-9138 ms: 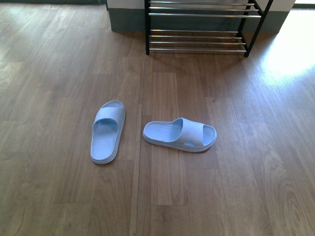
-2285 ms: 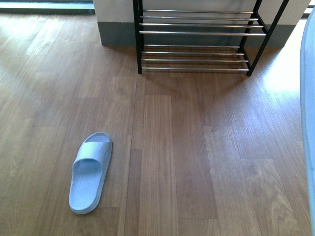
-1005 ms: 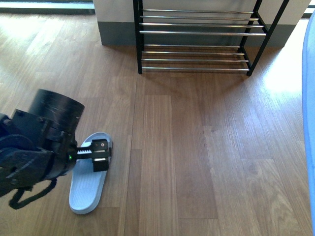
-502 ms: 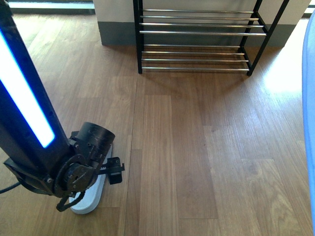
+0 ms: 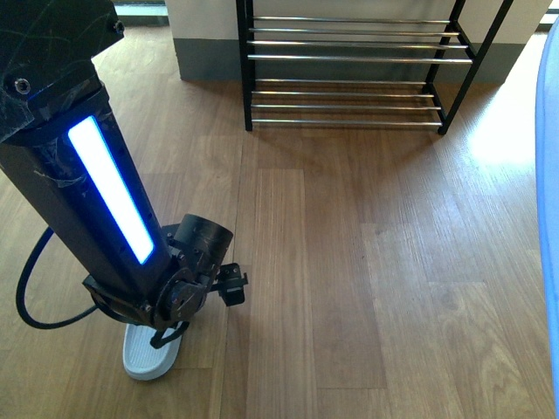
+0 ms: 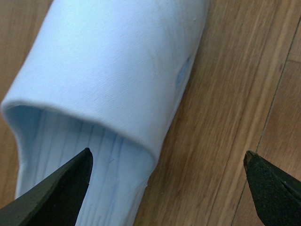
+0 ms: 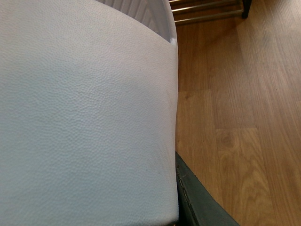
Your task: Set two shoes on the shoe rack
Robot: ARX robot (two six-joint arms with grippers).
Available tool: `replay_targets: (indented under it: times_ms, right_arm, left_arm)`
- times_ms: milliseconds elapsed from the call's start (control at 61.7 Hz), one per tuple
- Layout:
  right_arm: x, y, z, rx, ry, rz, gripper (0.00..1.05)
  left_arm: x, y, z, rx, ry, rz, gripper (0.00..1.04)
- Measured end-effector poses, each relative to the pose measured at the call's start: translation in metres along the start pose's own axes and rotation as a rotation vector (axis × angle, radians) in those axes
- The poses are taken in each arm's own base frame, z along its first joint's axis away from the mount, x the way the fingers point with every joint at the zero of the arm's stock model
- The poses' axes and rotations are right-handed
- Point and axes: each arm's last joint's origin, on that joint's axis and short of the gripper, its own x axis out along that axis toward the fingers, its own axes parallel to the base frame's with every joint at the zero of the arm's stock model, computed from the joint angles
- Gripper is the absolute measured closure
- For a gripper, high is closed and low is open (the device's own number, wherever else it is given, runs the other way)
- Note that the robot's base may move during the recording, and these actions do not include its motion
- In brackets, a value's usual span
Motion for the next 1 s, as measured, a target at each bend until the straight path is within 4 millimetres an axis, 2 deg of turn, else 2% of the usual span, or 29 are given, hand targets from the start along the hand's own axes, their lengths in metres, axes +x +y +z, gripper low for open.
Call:
replay_targets:
  times_ms: [130, 243, 340, 843, 956, 1005]
  right_arm:
    - [0.000, 0.000, 0.000, 0.000, 0.000, 0.000, 1.03]
    - [0.000, 0.000, 0.000, 0.000, 0.000, 0.000, 1.03]
    - [0.000, 0.000, 0.000, 0.000, 0.000, 0.000, 1.03]
    - [0.000, 0.000, 0.000, 0.000, 0.000, 0.000, 1.03]
    - [0.000, 0.000, 0.000, 0.000, 0.000, 0.000, 1.03]
    - [0.000, 0.000, 0.000, 0.000, 0.000, 0.000, 1.03]
  left_arm:
    - [0.010, -0.010, 0.009, 0.010, -0.005, -0.010, 0.09]
    - [0.017, -0.012, 0.009, 0.014, 0.001, -0.007, 0.10]
    - [0.022, -0.013, 0.007, 0.019, 0.008, -0.002, 0.25]
    - [0.022, -0.011, 0.005, -0.006, -0.003, -0.020, 0.89]
    - [0.019, -0.008, 0.007, -0.014, -0.001, -0.033, 1.02]
    - [0.018, -0.007, 0.008, -0.020, 0.001, -0.033, 1.03]
